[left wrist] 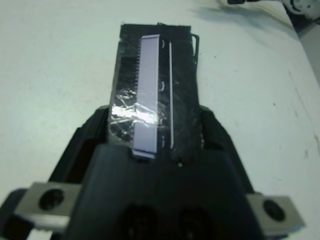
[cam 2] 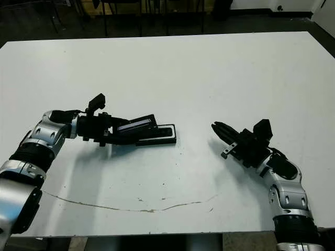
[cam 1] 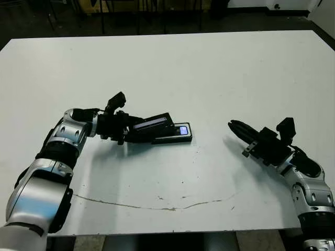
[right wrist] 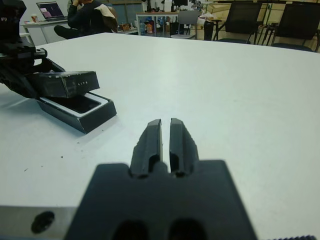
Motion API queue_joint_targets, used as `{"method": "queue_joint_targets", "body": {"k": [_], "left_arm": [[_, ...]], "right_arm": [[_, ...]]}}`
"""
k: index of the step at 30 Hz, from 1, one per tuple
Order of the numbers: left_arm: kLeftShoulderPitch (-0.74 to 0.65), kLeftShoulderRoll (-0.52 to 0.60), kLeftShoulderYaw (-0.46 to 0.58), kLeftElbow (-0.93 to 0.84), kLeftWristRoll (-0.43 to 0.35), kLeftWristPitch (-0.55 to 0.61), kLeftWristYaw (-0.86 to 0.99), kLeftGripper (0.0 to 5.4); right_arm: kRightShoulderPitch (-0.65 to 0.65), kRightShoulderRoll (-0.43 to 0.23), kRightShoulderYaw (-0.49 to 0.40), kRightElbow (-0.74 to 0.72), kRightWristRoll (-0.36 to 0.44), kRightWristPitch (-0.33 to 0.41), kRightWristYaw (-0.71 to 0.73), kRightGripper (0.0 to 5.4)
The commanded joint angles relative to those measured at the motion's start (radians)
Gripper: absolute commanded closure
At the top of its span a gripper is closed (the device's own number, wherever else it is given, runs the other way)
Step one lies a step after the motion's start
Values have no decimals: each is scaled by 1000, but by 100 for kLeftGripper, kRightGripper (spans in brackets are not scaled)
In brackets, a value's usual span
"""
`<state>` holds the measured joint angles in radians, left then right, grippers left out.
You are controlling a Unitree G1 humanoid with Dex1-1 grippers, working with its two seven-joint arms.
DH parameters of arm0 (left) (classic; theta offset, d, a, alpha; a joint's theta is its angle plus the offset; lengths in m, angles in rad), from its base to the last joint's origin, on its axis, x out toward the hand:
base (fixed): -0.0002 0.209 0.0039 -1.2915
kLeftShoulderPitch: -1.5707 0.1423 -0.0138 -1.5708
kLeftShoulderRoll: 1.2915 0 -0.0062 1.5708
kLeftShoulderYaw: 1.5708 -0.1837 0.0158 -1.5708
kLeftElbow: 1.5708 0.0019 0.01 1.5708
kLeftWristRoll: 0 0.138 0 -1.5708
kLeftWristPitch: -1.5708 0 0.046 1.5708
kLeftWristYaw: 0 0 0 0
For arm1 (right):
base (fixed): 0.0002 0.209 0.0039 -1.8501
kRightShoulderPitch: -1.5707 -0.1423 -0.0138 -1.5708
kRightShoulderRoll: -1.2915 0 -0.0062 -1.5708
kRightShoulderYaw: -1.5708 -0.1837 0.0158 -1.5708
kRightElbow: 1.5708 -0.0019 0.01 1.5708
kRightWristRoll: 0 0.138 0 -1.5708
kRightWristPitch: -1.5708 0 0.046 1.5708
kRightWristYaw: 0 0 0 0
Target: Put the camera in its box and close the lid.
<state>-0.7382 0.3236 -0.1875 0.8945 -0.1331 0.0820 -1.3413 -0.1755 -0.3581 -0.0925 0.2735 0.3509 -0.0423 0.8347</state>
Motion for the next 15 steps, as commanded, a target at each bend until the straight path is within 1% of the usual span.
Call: {"method": "queue_joint_targets", "body": {"k": [1, 4, 7, 9, 12, 14, 15], "left_arm": [[28, 4, 1, 37, 16, 4, -13, 262], [33, 0, 9, 42, 6, -7, -34, 262], [42, -1, 14, 33, -1, -18, -56, 262], [47, 0, 14, 23, -2, -11, -58, 262], [59, 0, 21, 7, -15, -2, -64, 262], [74, 0, 33, -6, -29, -8, -66, 262], [80, -1, 39, -12, -36, -5, -69, 262]], "right_arm": [[8, -6, -1, 10, -6, 2, -2, 540], [7, -6, -2, 7, 1, 20, -3, 540], [-8, 2, -7, 53, 12, -17, 29, 540], [-9, 0, -5, 54, 3, -28, 25, 540], [-13, -1, -6, 61, 15, -19, 36, 540], [-5, -6, -4, 38, 7, 12, 11, 540], [1, -8, -1, 27, -4, 10, -2, 540]]}}
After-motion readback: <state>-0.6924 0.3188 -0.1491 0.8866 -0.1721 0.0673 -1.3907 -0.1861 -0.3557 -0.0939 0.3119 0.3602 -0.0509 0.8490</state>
